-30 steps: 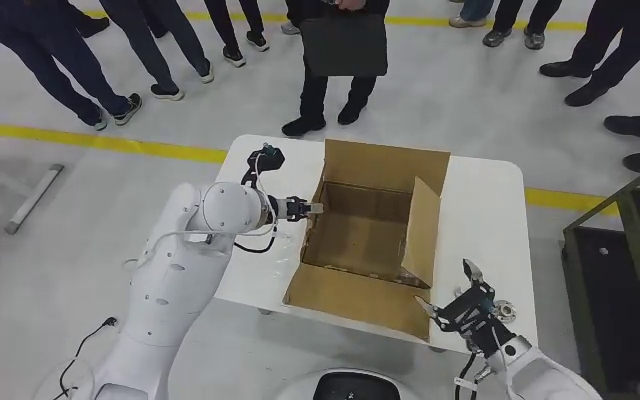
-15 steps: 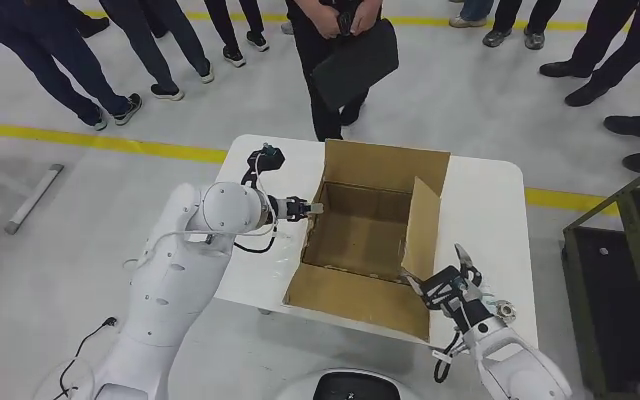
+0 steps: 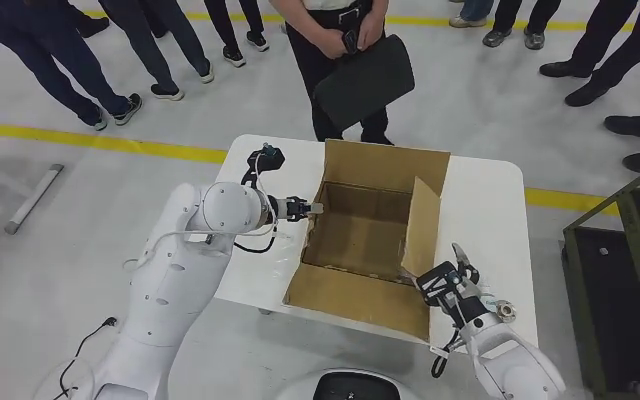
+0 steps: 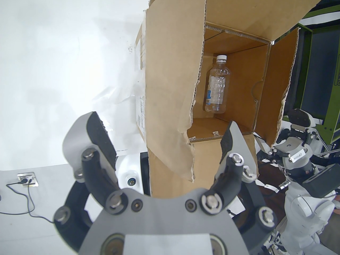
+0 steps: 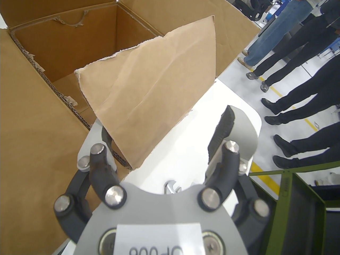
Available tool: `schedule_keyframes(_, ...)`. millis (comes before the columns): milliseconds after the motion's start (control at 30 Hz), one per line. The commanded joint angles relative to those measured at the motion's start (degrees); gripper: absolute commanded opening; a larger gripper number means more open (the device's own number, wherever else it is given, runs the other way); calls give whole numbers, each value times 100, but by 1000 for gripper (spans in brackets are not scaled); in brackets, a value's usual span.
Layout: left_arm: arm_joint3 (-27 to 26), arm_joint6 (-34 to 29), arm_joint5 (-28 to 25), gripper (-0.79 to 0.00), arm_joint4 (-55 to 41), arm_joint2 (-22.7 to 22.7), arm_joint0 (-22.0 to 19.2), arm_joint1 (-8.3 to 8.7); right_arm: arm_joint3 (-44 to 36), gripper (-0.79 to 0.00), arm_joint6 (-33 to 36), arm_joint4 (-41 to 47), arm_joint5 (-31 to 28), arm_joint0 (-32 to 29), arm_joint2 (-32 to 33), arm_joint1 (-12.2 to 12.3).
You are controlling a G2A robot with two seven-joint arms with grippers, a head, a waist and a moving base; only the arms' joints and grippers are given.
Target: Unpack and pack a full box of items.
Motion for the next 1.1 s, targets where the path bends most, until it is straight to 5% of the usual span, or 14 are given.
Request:
schedule_keyframes(0, 0, 0, 0, 0, 0, 0, 0, 0, 33, -416, 46, 32, 30, 31, -12, -3)
schedule_keyframes(467, 0, 0, 0, 0, 0, 0, 0, 0, 76, -785, 427, 1021, 446, 61, 15, -59)
schedule_keyframes(1067, 0, 0, 0, 0, 0, 0, 0, 0, -560, -785, 1498, 5629, 2275, -427, 569, -249)
